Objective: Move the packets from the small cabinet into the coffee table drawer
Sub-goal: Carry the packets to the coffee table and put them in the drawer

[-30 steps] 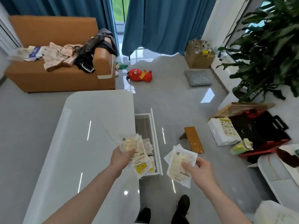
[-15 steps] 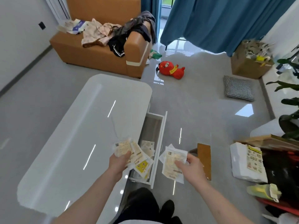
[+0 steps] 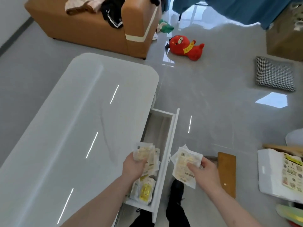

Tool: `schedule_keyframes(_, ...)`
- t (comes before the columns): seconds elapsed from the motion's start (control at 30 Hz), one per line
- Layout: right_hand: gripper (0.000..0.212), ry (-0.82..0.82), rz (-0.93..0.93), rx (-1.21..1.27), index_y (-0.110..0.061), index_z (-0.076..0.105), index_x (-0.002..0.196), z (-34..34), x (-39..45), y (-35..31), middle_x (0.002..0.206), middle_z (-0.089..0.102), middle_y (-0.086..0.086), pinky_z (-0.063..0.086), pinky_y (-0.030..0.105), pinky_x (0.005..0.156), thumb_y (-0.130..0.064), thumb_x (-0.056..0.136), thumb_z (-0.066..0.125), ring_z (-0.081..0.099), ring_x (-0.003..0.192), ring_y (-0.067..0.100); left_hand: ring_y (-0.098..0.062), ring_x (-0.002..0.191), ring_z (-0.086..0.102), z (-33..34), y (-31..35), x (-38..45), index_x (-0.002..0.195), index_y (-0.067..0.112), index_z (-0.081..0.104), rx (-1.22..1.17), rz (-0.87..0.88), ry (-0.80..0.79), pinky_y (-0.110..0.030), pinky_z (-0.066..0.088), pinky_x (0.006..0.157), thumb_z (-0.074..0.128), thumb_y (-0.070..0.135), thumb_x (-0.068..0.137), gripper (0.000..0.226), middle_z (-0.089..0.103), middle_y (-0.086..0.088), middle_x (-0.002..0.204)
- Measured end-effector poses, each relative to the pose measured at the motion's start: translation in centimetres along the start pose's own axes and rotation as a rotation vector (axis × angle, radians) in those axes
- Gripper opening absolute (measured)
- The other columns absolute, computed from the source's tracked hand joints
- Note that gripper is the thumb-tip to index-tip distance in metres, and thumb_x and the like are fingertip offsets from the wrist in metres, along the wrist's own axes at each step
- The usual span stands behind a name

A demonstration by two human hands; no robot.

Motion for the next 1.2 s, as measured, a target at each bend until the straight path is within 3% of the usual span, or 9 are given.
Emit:
schedule_keyframes(0.17,0.019,-0.020,0.008,0.007,-0.027,0.070,0.106,3.3,10.2,3.8,0.092,0.069,-0.016,0.045,0.008,0.050,-0.014,0.092,0.072,0.063,0.077,-0.003,-0.022,0.104,0.069,5.5,-2.2,10.4,0.115,0.021,0.068,0.022,-0.021,0.057,-0.044,0.056,0.094,0.075,0.032,0.087,0.031,0.073,0.000,0.110)
schedule_keyframes(0.4,0.023,-0.057,-0.018,0.040,-0.037,0.070,0.097,4.6,19.4,6.6,0.097,0.074,-0.017,0.052,0.016,0.065,-0.015,0.090,0.075,0.071,0.089,0.002,-0.022,0.106,0.068,11.1,-1.6,20.2,0.120,0.019,0.068,0.055,-0.025,0.058,-0.033,0.054,0.091,0.074,0.030,0.089,0.033,0.072,0.000,0.115)
schedule_keyframes(0.5,0.024,-0.065,-0.006,0.053,-0.038,0.070,0.095,4.5,21.7,7.2,0.096,0.074,-0.018,0.052,0.016,0.066,-0.016,0.090,0.075,0.071,0.088,0.001,-0.023,0.107,0.068,12.4,-0.1,23.0,0.122,0.020,0.067,0.015,-0.047,0.093,-0.040,0.057,0.093,0.074,0.029,0.089,0.035,0.071,-0.001,0.117)
schedule_keyframes(0.67,0.023,-0.092,-0.001,0.072,-0.036,0.072,0.097,4.5,24.6,7.7,0.097,0.076,-0.017,0.053,0.017,0.068,-0.014,0.089,0.076,0.071,0.091,0.001,-0.026,0.112,0.067,13.8,3.1,27.4,0.125,0.012,0.067,0.005,-0.036,0.152,-0.038,0.056,0.094,0.071,0.032,0.092,0.039,0.070,-0.007,0.123)
schedule_keyframes(0.77,0.025,-0.117,0.012,0.065,-0.032,0.074,0.103,4.7,25.6,8.2,0.100,0.077,-0.015,0.058,0.027,0.079,-0.012,0.089,0.076,0.072,0.096,0.004,-0.027,0.112,0.067,14.1,3.8,28.7,0.126,0.010,0.066,-0.035,-0.035,0.172,-0.038,0.056,0.094,0.068,0.035,0.094,0.041,0.069,-0.009,0.123)
schedule_keyframes(0.93,0.026,-0.131,0.037,0.081,-0.030,0.075,0.105,4.7,26.4,8.8,0.100,0.078,-0.014,0.059,0.031,0.086,-0.010,0.089,0.076,0.072,0.098,0.005,-0.023,0.116,0.066,14.1,3.9,27.9,0.133,0.014,0.063,-0.061,0.110,0.201,-0.038,0.057,0.095,0.060,0.035,0.099,0.040,0.069,-0.006,0.125)
schedule_keyframes(1.03,0.027,-0.131,0.035,0.085,-0.031,0.075,0.106,4.6,26.7,8.6,0.099,0.077,-0.016,0.057,0.026,0.083,-0.010,0.088,0.077,0.072,0.098,0.004,-0.015,0.113,0.063,13.9,3.7,26.9,0.134,0.018,0.060,-0.049,0.174,0.255,-0.026,0.055,0.088,0.057,0.035,0.100,0.038,0.068,0.001,0.122)
schedule_keyframes(1.13,0.028,-0.132,0.044,0.090,-0.031,0.075,0.108,4.5,27.1,8.3,0.101,0.077,-0.016,0.059,0.033,0.089,-0.012,0.087,0.077,0.071,0.100,0.005,-0.006,0.099,0.063,13.4,4.0,25.4,0.127,0.020,0.059,-0.006,0.227,0.350,-0.004,0.044,0.066,0.056,0.035,0.101,0.030,0.066,0.006,0.111)
schedule_keyframes(1.2,0.027,-0.132,0.047,0.089,-0.031,0.075,0.109,4.4,27.4,8.2,0.102,0.077,-0.016,0.059,0.035,0.091,-0.014,0.087,0.078,0.071,0.101,0.005,-0.002,0.096,0.062,13.3,4.3,24.7,0.127,0.021,0.058,-0.005,0.259,0.380,-0.001,0.042,0.064,0.057,0.032,0.101,0.028,0.065,0.010,0.110)
Point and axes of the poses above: each hand's wrist, its own x-axis towards the middle knuckle, its own z-axis out of the palm, y = z × x, the point moved 6 cm from there along x, towards the middle knuckle
